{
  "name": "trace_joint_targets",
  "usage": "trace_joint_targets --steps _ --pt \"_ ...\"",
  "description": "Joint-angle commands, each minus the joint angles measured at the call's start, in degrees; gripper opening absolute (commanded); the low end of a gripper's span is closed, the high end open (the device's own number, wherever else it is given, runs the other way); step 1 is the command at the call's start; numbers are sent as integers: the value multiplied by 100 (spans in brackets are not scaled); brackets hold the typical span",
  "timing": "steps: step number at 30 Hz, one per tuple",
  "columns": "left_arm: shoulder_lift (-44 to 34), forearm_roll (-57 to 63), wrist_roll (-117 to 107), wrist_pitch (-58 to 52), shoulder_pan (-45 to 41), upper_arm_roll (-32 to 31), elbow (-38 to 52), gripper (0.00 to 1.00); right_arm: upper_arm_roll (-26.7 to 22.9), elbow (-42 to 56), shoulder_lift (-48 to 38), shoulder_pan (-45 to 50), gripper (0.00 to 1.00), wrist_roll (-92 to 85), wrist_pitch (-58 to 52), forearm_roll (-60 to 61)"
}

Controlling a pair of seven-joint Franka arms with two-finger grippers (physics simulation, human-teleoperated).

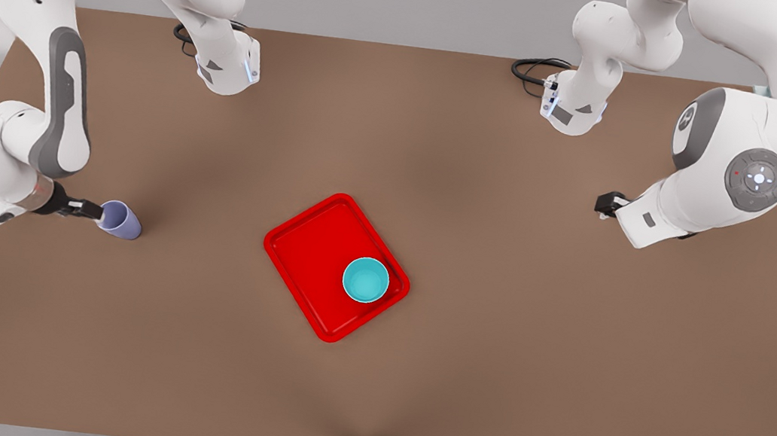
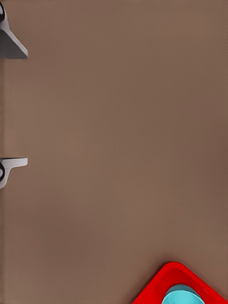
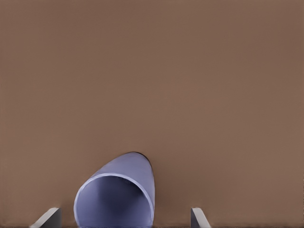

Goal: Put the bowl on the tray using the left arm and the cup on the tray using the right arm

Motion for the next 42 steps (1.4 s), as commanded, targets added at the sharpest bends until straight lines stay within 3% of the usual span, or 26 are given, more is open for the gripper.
trace_joint_targets --steps 1,5,7,19,25,29,31,42 --pt "0 0 0 5 0 0 0 100 9 -11 -17 0 99 0 -8 4" --pt "8 0 0 5 0 0 9 100 0 -213 -132 -9 98 0 9 4" --pt "8 0 0 14 0 0 9 100 0 -204 -70 0 78 0 97 4" --pt "44 0 0 32 0 0 18 100 -18 -450 290 -61 76 -202 633 -5" --pt "52 0 18 40 0 0 9 100 -18 -573 325 -61 66 -193 765 -5" --pt "52 0 18 40 0 0 18 100 -18 -547 343 -26 31 -176 792 4" --pt "52 0 18 40 0 0 18 100 -18 -520 378 -18 21 -132 792 4" --pt "79 0 26 49 0 0 35 100 -18 -503 405 -26 21 -158 774 4"
